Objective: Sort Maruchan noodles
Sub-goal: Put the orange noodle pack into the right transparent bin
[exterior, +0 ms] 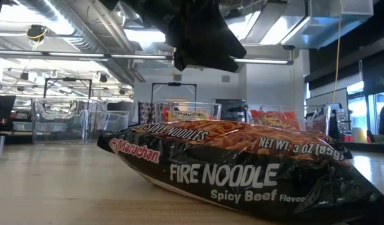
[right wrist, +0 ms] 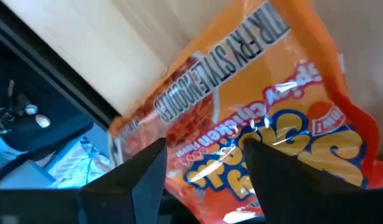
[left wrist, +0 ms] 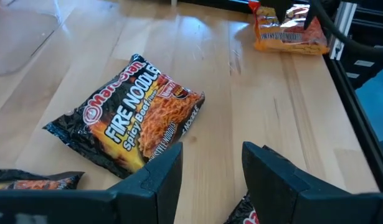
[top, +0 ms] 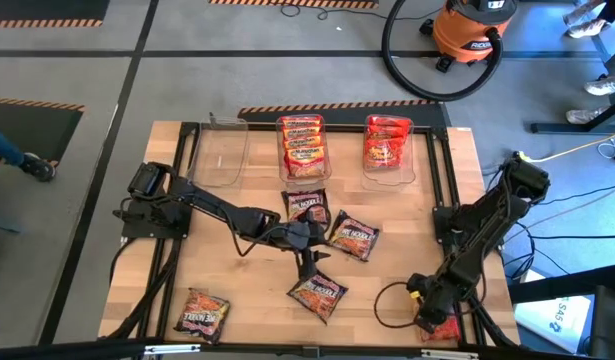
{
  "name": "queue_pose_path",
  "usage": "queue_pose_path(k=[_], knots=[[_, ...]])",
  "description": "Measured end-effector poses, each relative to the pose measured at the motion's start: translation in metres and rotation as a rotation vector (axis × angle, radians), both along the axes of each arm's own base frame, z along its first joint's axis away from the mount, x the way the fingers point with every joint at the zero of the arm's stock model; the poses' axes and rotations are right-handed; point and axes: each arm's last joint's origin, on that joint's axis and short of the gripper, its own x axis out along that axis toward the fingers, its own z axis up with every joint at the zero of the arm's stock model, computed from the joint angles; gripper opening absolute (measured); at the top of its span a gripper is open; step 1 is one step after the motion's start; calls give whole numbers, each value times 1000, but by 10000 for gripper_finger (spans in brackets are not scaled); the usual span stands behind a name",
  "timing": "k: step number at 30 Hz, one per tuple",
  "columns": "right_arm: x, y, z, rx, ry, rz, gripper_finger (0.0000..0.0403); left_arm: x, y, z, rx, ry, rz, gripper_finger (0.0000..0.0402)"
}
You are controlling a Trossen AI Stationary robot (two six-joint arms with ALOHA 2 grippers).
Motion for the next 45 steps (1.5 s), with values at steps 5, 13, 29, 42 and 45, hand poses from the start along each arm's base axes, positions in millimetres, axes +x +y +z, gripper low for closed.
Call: queue_pose_path(k=[5,13,29,42,45], knots=[[18,-12,-2,-97,-202,62,218,0,0,0,25,-7,-15,158],[51,-41,-3,-294,-440,121,218,0,-3,1,29,-8,-25,158],[58,-63,56,-403,-672,162,218,4,-12,11,48,-139,-55,158],[-6,-112,15,-240,-631,-174,218,32,-22,-37,2,-148,-78,158],[-10,-115,2,-173,-664,-244,218,44,-24,-52,-7,-131,-89,158]])
